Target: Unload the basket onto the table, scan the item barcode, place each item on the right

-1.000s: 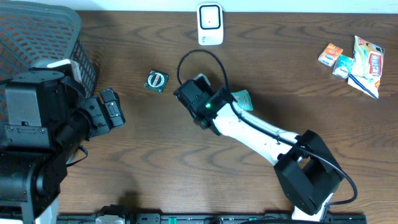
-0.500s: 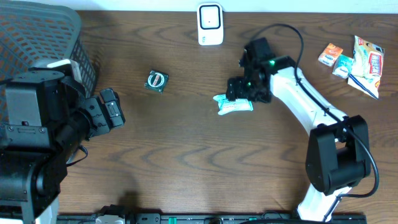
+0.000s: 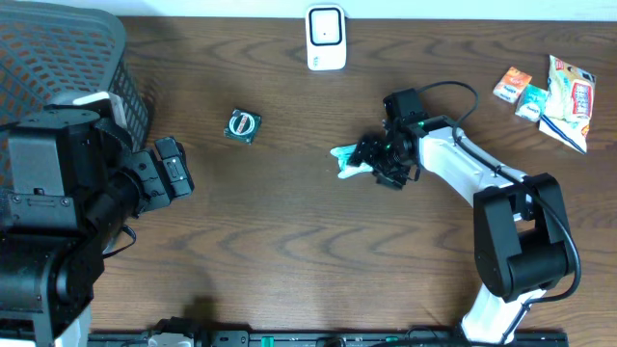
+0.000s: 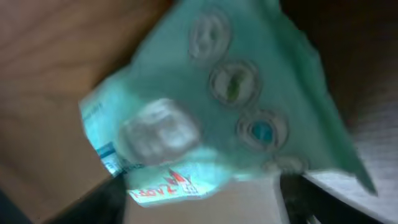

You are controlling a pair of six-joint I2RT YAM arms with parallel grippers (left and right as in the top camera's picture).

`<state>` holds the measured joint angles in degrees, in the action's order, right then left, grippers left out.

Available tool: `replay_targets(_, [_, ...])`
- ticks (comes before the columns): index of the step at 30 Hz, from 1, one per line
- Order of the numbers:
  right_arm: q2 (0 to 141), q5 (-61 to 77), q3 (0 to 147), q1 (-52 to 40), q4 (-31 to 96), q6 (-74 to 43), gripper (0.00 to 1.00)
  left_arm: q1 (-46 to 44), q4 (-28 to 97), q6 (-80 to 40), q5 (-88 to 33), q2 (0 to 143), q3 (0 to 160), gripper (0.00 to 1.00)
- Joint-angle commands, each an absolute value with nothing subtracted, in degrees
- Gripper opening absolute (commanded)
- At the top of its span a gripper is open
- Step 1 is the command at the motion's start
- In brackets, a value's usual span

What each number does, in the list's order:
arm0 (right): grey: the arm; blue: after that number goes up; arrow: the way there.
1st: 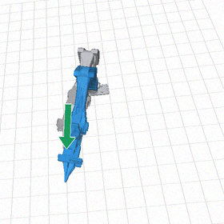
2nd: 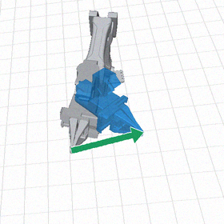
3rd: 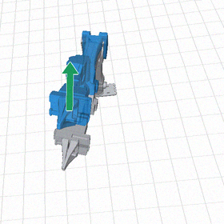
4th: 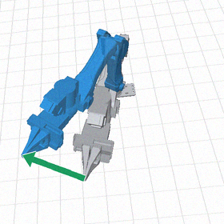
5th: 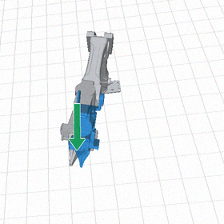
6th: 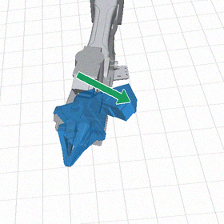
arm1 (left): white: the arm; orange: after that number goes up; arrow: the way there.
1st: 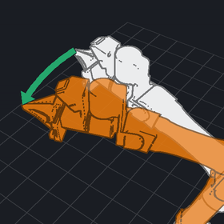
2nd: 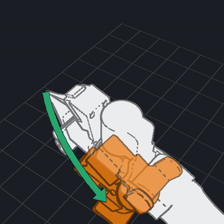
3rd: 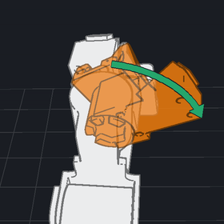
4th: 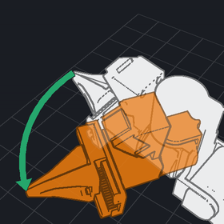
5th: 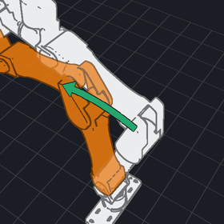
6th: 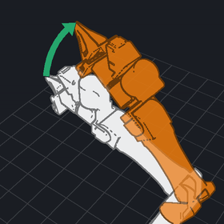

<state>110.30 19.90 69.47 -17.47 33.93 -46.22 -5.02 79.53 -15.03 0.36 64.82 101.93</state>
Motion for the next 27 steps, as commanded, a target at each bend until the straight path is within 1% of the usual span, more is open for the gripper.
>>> replay_targets(1, [110.6,17.0,69.3,-17.5,30.9,-51.2,0.59,-4.9,79.7,-14.9,0.7,64.7,102.3,0.98])
replay_targets(2, [110.6,17.0,69.3,-17.5,30.0,-51.2,0.56,-4.9,79.7,-14.9,0.7,64.7,102.3,0.98])
replay_targets(6, [110.7,16.4,69.3,-17.5,27.6,-51.2,0.56,-4.9,79.7,-14.9,0.7,64.7,102.3,0.98])
replay_targets(12, [110.8,12.0,68.2,-17.5,27.2,-52.0,0.56,-4.9,79.7,-14.9,0.7,64.7,102.3,0.97])
replay_targets(15, [110.8,10.6,67.2,-17.5,25.5,-52.1,0.52,-4.9,79.7,-14.9,0.7,64.7,102.3,0.98])
replay_targets(16, [110.8,10.6,66.7,-17.5,23.7,-51.3,0.49,-4.9,79.7,-14.9,0.7,64.7,102.3,0.98])
replay_targets(18, [110.9,10.7,65.8,-17.6,21.8,-50.7,0.33,-4.9,79.7,-14.9,0.7,64.7,102.3,0.98])
replay_targets(19, [111.0,10.7,65.4,-17.7,21.4,-50.7,0.27,-4.9,79.7,-14.9,0.7,64.7,102.3,0.98])
replay_targets(23, [111.0,10.6,64.7,-18.0,20.6,-49.4,0.15,-4.9,79.7,-14.9,0.7,64.7,102.3,0.98])
replay_targets(25, [111.0,10.7,64.7,-18.0,19.8,-46.7,0.01,-4.9,79.7,-14.9,0.7,64.7,102.3,0.98])
replay_targets(27, [111.0,12.9,64.7,-18.0,18.3,-44.5,0.01,-4.9,79.7,-14.9,0.7,64.7,102.3,0.98])
